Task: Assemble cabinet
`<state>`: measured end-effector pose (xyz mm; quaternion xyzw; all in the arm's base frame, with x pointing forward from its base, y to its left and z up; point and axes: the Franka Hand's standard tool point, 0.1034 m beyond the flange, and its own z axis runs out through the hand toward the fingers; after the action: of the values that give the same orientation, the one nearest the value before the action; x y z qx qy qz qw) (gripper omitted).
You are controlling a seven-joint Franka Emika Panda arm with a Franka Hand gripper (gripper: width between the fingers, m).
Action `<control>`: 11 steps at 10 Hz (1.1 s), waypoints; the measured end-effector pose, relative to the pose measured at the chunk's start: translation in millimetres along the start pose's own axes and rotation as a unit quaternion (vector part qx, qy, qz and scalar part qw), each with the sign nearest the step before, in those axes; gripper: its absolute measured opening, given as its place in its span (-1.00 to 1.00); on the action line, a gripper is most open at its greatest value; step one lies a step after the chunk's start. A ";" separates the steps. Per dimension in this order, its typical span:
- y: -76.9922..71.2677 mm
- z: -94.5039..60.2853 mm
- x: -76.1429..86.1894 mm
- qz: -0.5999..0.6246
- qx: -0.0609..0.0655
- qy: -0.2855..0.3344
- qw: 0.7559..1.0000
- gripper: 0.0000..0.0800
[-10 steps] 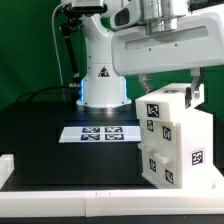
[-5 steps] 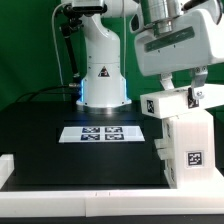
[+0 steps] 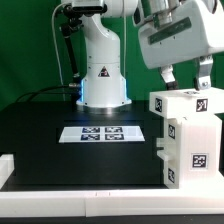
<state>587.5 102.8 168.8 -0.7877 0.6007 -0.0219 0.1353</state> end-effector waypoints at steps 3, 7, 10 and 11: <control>-8.0 -14.1 -1.4 -0.015 0.009 -0.009 1.000 0.99; -9.9 -6.4 -4.3 -0.180 -0.014 -0.006 0.984 0.99; -11.9 -3.4 -5.0 -0.392 -0.026 -0.024 0.919 0.99; -11.5 -4.0 0.0 -0.437 -0.032 -0.040 0.898 0.99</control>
Offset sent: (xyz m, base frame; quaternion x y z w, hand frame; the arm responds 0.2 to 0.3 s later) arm 0.0000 0.0000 0.0000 0.0000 0.0000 -0.0650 0.9979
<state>597.6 104.9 175.4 -0.9749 0.1908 -0.0282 0.1110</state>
